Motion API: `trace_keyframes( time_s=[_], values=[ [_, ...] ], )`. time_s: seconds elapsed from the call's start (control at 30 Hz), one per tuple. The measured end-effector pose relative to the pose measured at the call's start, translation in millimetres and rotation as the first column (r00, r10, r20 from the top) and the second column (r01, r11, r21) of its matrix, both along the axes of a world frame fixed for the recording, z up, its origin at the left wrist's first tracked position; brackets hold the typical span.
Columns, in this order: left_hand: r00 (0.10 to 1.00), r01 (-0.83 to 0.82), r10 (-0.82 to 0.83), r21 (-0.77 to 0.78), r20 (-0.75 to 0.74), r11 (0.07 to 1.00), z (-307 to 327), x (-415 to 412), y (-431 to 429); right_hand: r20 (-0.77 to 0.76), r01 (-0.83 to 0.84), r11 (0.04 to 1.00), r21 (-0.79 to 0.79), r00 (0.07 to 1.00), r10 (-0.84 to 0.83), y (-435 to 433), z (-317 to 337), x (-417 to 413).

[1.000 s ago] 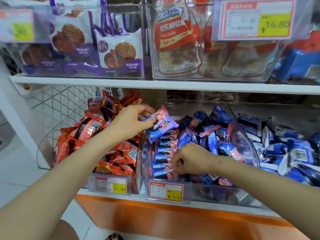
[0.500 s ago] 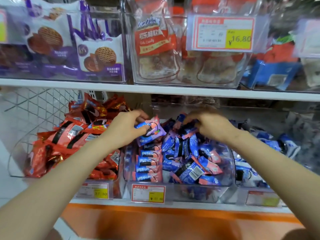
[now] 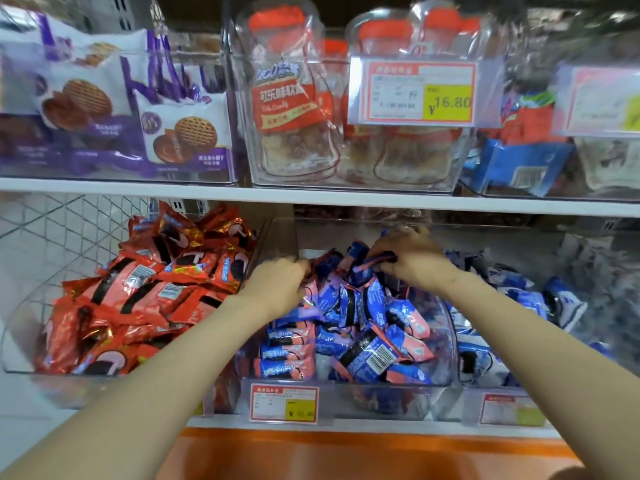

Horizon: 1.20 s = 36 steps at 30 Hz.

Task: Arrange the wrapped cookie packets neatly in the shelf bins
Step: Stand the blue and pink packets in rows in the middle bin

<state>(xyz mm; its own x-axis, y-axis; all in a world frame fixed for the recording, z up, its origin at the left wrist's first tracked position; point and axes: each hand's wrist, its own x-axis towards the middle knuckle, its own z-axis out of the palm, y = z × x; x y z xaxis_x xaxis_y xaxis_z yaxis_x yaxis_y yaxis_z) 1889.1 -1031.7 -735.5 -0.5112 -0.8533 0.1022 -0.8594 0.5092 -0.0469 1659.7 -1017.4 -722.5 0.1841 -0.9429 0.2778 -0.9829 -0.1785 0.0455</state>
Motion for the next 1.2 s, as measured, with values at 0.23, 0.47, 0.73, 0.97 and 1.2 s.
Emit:
trace_keyframes(
  time_s=[0.23,0.47,0.73,0.97,1.2],
  values=[
    [0.675,0.267,-0.038,0.196,-0.737,0.944,19,-21,20,0.842,-0.149,0.986,0.072,0.539,0.020,28,28,15],
    [0.678,0.064,0.153,0.265,-0.719,0.962,19,-14,12,0.624,-0.047,0.988,0.149,0.779,-0.057,40,36,9],
    [0.891,-0.193,0.230,0.131,-0.392,0.972,6,-3,1,-0.366,0.095,0.969,0.229,0.930,-0.005,59,15,2],
    [0.864,-0.230,0.282,0.171,-0.418,0.958,8,-10,-3,-0.223,0.129,0.983,0.133,0.970,-0.097,66,16,7],
    [0.938,-0.222,0.224,0.038,-0.266,0.974,2,-12,3,0.737,-0.002,0.989,0.148,0.668,-0.109,65,33,9]
  ],
)
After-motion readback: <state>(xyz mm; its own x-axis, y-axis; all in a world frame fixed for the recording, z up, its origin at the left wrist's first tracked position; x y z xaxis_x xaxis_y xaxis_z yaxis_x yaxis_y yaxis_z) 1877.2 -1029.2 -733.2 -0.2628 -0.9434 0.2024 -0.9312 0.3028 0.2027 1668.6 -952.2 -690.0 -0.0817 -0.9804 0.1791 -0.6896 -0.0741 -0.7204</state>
